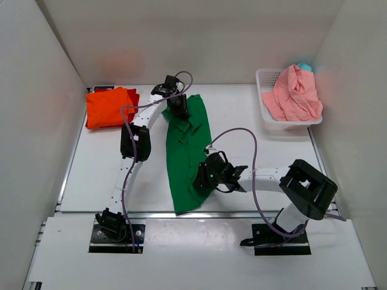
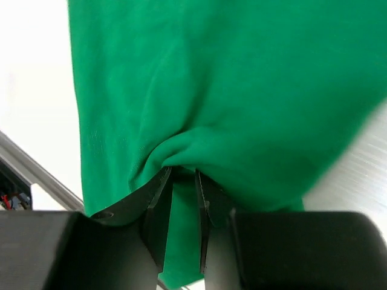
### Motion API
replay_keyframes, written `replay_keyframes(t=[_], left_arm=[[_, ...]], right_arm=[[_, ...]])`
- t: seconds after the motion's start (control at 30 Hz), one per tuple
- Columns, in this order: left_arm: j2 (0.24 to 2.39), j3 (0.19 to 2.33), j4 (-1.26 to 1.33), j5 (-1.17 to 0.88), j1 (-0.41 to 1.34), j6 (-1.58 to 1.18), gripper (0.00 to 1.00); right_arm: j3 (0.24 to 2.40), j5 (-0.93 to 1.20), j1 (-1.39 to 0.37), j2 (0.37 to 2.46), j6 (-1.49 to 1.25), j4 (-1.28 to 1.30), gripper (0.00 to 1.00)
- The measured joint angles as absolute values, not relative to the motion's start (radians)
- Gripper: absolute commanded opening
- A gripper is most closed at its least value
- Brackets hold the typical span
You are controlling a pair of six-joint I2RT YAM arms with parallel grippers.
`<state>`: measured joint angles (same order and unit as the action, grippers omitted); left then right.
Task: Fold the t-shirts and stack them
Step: Rotate the tshirt 90 degrees, then grab the bottom of the folded rectangular tshirt with both arms
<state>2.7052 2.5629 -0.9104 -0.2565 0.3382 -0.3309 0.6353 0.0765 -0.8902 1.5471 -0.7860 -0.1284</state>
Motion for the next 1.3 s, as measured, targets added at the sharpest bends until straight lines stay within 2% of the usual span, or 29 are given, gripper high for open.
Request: replay_keyframes(t=[0.07, 0.3, 0.37, 0.53, 0.63, 0.8, 0.87, 0.93, 1.07, 1.2, 1.3], left_arm=[[2.716, 2.565, -0.861, -0.289, 0.339, -0.343, 0.43], [2.727, 2.572, -0.715, -0.329, 0.348, -0.311, 0.45], [2.72, 2.569, -0.682, -0.315, 0.356, -0.265, 0.48], [2.588, 2.44, -0.606, -0.233, 0.381, -0.167, 0.47], [2.351, 2.186, -0.516, -0.232, 0.379, -0.175, 0.48], [1.676, 1.531, -0.321, -0.252, 0.281, -0.262, 0.47], [1.456, 1.397, -0.324, -0.229, 0.237, -0.274, 0.48], [1.299, 1.305, -0.352, -0.187, 0.266, -0.271, 0.49], [1.085, 1.015, -0.408, -0.171, 0.458, -0.3, 0.49], [0.935, 0.579, -0.506, -0.174, 0.478, -0.391, 0.45], [0.872, 0.447, -0.616, -0.163, 0.523, -0.479, 0.42]], right_arm=[[0.65, 0.072, -0.92, 1.57, -0.786, -0.147, 0.2], [0.652, 0.08, -1.029, 1.585, -0.752, -0.193, 0.28], [0.652, 0.112, -1.024, 1.596, -0.719, -0.22, 0.3], [0.669, 0.155, -0.969, 1.595, -0.596, -0.212, 0.36], [0.688, 0.092, -0.949, 1.559, -0.515, -0.131, 0.37], [0.694, -0.022, -0.877, 1.423, -0.495, 0.014, 0.34], [0.653, -0.06, -0.855, 1.354, -0.518, 0.031, 0.34], [0.565, -0.073, -0.861, 1.263, -0.552, 0.033, 0.35], [0.39, -0.067, -0.904, 1.111, -0.636, 0.057, 0.37], [0.311, -0.052, -0.939, 1.005, -0.73, 0.065, 0.41], [0.292, -0.036, -0.963, 0.982, -0.792, 0.038, 0.45]])
